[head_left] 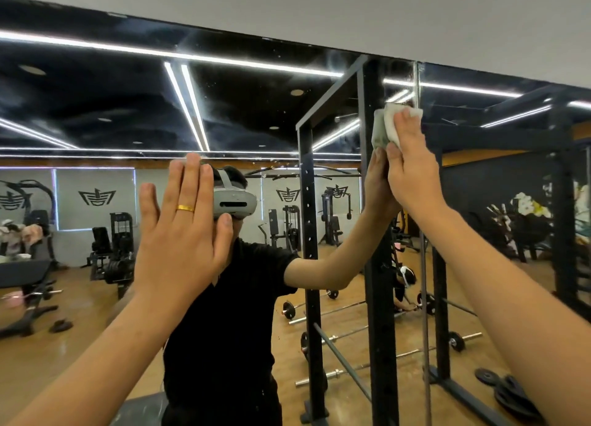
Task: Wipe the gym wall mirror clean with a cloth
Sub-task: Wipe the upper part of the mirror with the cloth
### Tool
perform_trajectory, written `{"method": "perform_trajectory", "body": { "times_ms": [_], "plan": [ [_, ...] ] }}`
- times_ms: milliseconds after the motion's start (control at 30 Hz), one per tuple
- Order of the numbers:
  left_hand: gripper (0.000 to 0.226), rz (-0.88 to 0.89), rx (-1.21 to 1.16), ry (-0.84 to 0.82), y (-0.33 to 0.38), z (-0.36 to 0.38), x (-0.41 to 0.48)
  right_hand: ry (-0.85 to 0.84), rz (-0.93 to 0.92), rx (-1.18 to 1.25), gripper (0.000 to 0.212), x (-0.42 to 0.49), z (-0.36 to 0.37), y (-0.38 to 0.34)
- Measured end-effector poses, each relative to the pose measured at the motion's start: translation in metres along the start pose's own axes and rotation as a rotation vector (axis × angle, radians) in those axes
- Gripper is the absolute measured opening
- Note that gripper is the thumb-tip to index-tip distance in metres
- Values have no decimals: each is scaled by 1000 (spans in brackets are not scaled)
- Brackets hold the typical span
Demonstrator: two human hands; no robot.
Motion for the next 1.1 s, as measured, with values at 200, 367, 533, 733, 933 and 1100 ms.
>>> {"method": "perform_trajectory", "body": {
  "times_ms": [200, 367, 533, 733, 933, 1100],
  "plan": [
    [70, -3, 2, -17, 3, 1, -2, 30, 40, 59, 59, -59, 7, 1],
    [71, 0, 13, -21, 3, 2, -2, -48, -35, -20, 65, -38, 8, 13],
    [70, 13, 7, -8, 4, 2, -2, 105, 26, 64, 60, -14, 12, 7],
    [70, 6, 19, -2, 2, 2, -2, 23, -6, 74, 56, -76, 35, -4],
    [71, 8, 21, -6, 1, 4, -2, -43, -61, 49, 55, -52, 26, -15],
    [71, 13, 19, 5, 1, 3, -1, -7, -10, 76, 56, -11, 22, -32]
  ]
}}
Point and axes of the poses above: each hand's wrist, its own x-axis towards the middle knuckle, its own z-axis out of the palm, y = z × x, the point moved 9 cm from there along x, towards the middle knuckle, and after that the axes turned 4 degrees about -y, right-handed, at the moved point
